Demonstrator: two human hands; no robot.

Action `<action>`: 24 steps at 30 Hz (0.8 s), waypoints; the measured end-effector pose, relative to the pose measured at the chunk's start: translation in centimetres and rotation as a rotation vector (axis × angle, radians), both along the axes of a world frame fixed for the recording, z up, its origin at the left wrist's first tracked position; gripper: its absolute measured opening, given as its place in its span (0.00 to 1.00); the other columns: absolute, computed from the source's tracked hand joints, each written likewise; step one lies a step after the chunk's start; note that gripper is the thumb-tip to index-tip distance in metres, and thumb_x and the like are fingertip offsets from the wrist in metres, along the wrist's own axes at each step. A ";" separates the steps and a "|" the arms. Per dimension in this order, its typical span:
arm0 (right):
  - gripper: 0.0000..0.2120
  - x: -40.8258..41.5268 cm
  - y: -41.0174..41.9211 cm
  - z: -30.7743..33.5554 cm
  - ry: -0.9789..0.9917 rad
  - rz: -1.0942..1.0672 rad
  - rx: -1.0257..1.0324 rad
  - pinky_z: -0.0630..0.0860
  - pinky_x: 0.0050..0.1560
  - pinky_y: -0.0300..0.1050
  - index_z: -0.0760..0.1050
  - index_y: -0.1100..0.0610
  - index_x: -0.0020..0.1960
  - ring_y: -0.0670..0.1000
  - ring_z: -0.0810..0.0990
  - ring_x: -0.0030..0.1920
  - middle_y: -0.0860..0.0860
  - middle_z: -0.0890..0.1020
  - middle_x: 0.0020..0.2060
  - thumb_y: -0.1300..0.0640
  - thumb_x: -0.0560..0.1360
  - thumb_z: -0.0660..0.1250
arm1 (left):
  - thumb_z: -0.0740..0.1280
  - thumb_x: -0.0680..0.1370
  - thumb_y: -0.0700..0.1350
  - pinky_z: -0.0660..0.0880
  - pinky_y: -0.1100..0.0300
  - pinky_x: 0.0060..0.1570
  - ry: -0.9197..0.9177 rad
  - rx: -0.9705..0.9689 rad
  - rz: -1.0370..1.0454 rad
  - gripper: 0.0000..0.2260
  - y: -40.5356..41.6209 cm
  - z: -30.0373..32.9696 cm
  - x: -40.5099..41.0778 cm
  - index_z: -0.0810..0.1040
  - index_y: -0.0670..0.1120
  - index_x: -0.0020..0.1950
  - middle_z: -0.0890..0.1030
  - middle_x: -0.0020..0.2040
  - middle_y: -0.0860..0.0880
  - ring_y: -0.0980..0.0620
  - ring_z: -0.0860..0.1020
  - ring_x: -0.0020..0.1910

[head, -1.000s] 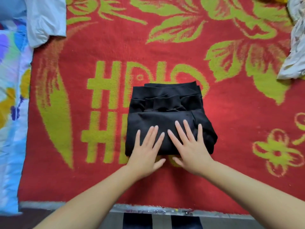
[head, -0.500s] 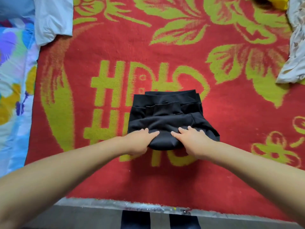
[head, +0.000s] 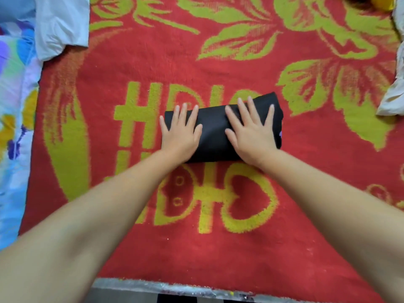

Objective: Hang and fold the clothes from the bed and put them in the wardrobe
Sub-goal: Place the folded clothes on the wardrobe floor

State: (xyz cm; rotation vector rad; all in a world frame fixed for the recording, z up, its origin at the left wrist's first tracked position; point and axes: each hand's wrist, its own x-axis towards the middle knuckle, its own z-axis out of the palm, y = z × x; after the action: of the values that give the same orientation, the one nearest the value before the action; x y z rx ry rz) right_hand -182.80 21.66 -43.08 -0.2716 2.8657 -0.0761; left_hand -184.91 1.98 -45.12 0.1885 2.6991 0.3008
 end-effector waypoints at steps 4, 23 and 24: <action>0.27 1.4 0.1 -2.5 -0.068 -0.045 -0.035 0.37 0.67 0.74 0.45 0.44 0.78 0.57 0.37 0.77 0.50 0.44 0.78 0.41 0.81 0.45 | 0.46 0.81 0.56 0.41 0.34 0.70 0.277 -0.046 -0.184 0.25 -0.1 -1.5 2.8 0.47 0.52 0.78 0.50 0.79 0.48 0.49 0.47 0.78; 0.47 4.1 1.8 -3.7 -0.109 0.181 0.168 0.42 0.68 0.73 0.31 0.50 0.75 0.64 0.37 0.76 0.59 0.42 0.77 0.58 0.74 0.66 | 0.64 0.77 0.53 0.40 0.32 0.68 0.019 -0.267 -0.321 0.48 2.6 -2.1 5.8 0.22 0.48 0.70 0.35 0.75 0.34 0.37 0.36 0.75; 0.47 3.9 1.5 -4.0 -0.077 0.155 0.178 0.43 0.68 0.73 0.32 0.49 0.75 0.63 0.40 0.76 0.58 0.44 0.78 0.60 0.74 0.66 | 0.65 0.77 0.49 0.41 0.32 0.68 0.057 -0.285 -0.326 0.49 2.3 -2.5 5.5 0.20 0.49 0.69 0.35 0.75 0.35 0.37 0.36 0.76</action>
State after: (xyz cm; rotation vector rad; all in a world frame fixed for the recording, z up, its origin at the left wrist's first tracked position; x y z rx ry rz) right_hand -178.93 23.13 -47.06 -0.4425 2.7419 0.1924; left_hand -179.38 4.32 -47.60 0.5491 2.6707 -0.1872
